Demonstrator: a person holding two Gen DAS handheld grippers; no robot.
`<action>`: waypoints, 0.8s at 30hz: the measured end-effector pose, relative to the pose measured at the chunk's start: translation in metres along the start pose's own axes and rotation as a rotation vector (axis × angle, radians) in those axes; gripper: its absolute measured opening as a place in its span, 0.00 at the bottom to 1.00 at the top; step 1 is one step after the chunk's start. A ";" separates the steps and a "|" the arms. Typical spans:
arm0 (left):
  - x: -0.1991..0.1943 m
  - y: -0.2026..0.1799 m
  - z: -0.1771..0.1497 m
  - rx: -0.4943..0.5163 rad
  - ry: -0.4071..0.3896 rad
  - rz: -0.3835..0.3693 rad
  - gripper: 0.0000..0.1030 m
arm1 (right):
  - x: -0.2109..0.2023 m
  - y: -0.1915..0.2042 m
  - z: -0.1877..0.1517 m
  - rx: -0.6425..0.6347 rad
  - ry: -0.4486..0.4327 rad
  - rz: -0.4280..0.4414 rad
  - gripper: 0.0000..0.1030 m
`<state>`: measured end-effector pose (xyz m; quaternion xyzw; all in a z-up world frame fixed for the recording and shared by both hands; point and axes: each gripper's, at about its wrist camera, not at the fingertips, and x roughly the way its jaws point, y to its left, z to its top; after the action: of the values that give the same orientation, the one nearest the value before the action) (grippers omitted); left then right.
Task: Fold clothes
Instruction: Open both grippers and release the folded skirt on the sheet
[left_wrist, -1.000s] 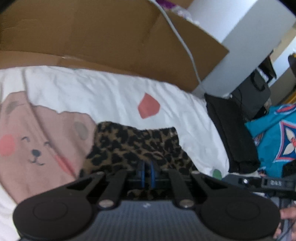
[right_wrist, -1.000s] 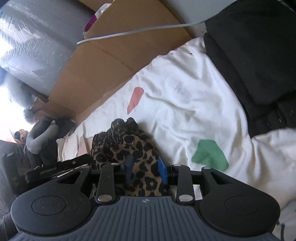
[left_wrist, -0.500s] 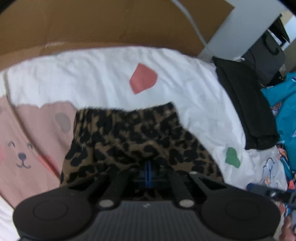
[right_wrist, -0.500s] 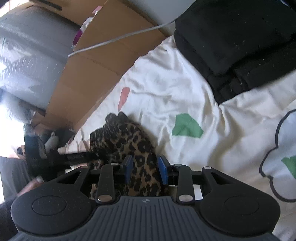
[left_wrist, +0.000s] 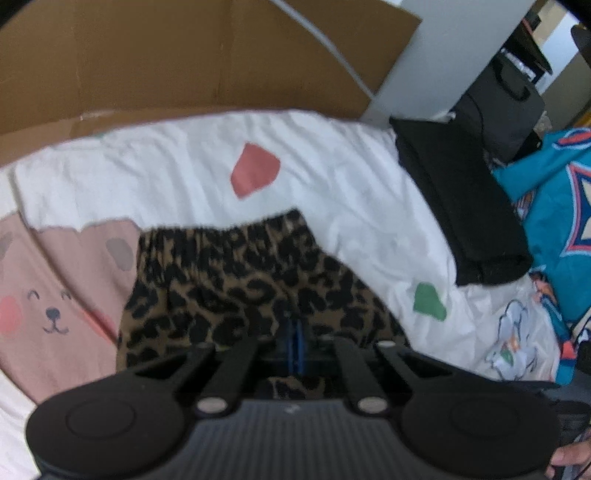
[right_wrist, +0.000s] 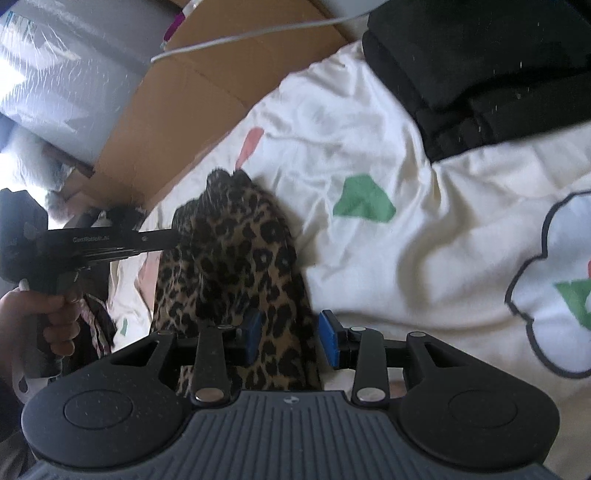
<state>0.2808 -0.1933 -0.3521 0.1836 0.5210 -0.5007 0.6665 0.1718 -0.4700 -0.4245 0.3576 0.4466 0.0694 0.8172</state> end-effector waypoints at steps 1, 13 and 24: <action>0.005 0.001 -0.003 -0.006 0.007 0.001 0.02 | 0.001 -0.001 -0.002 -0.004 0.010 -0.001 0.36; 0.046 0.007 -0.009 -0.041 0.029 0.053 0.02 | 0.013 -0.008 -0.022 -0.054 0.106 -0.041 0.26; -0.003 0.032 -0.011 -0.023 -0.005 0.068 0.03 | 0.001 0.000 -0.014 -0.067 0.064 -0.024 0.18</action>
<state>0.3027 -0.1693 -0.3624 0.1924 0.5185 -0.4721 0.6865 0.1617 -0.4627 -0.4297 0.3221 0.4741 0.0858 0.8149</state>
